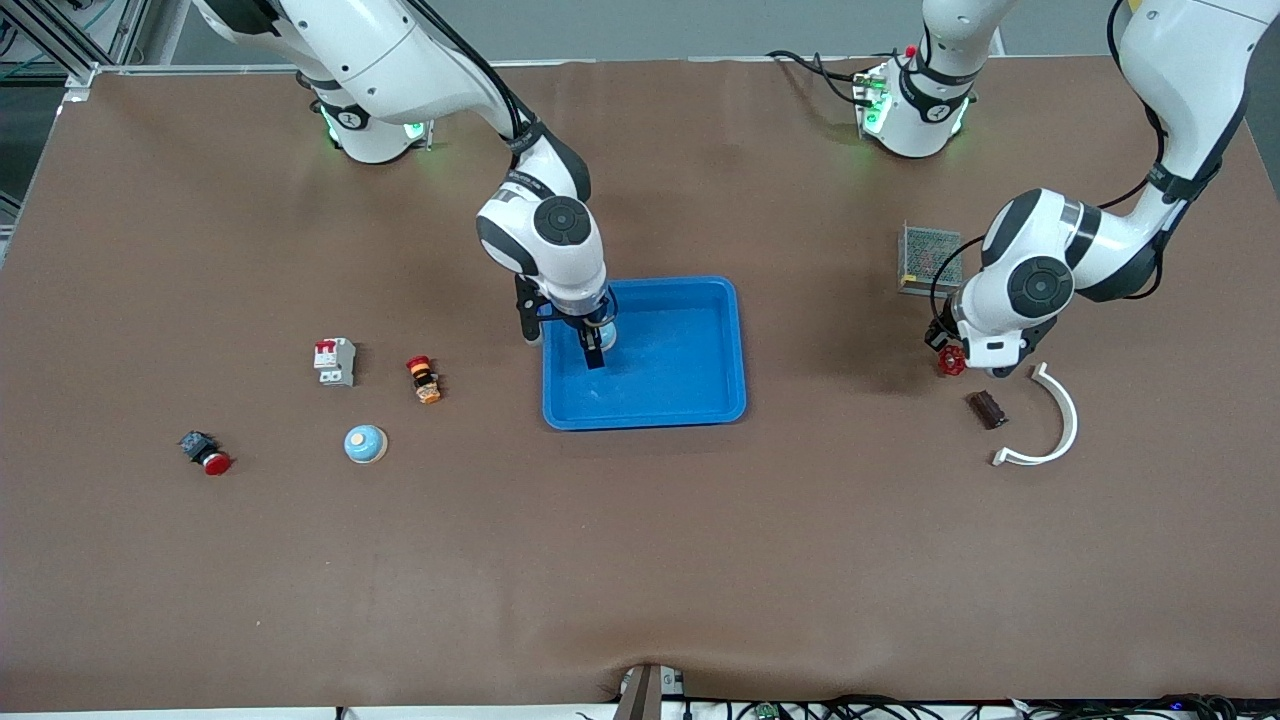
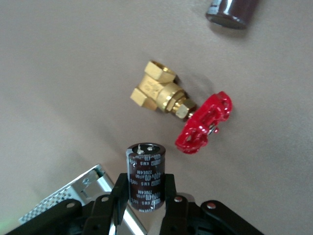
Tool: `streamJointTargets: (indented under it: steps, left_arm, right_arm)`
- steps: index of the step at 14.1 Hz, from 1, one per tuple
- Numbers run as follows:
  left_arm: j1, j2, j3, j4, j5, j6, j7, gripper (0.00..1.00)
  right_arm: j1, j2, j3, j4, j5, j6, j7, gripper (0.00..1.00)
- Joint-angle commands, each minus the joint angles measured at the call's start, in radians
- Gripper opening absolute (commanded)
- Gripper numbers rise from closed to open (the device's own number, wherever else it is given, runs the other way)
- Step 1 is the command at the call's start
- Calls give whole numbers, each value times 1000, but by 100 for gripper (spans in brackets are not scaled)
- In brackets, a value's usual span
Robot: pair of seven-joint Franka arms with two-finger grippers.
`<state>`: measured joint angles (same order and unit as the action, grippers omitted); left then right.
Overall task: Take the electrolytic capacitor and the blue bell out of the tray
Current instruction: 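Set the capacitor by the valve while the right gripper lifts the bell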
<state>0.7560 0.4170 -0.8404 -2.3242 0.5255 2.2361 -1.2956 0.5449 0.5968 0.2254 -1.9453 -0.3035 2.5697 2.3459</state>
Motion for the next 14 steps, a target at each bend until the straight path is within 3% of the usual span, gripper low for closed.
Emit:
streamJointTargets:
  steps: [1, 3, 5, 7, 10, 11, 12, 14]
  left_arm:
    - [17, 34, -5, -4, 36, 28, 10, 0]
    - [17, 42, -3, -4, 36, 28, 10, 7]
    - [17, 51, -3, 5, 38, 28, 9, 46]
    - [16, 51, -5, 8, 47, 27, 7, 100]
    - [14, 46, -6, 29, 48, 14, 5, 100]
    - [14, 42, -8, 32, 48, 8, -2, 100]
    - [13, 33, -12, 43, 47, -1, -11, 100]
    - [11, 22, -41, 78, 31, -41, -14, 100]
  right_arm:
    - [12, 12, -9, 31, -36, 9, 44, 83]
    - [10, 12, -9, 37, -34, 9, 49, 0]
    - [10, 18, -9, 40, -37, 10, 78, 0]
    - [10, 26, -9, 43, -37, 10, 78, 0]
    - [13, 32, -9, 46, -46, 12, 78, 0]
    - [13, 34, -9, 46, -61, 12, 78, 34]
    - [18, 35, -9, 46, -72, 12, 81, 94]
    - [29, 38, -9, 54, -75, 12, 81, 97]
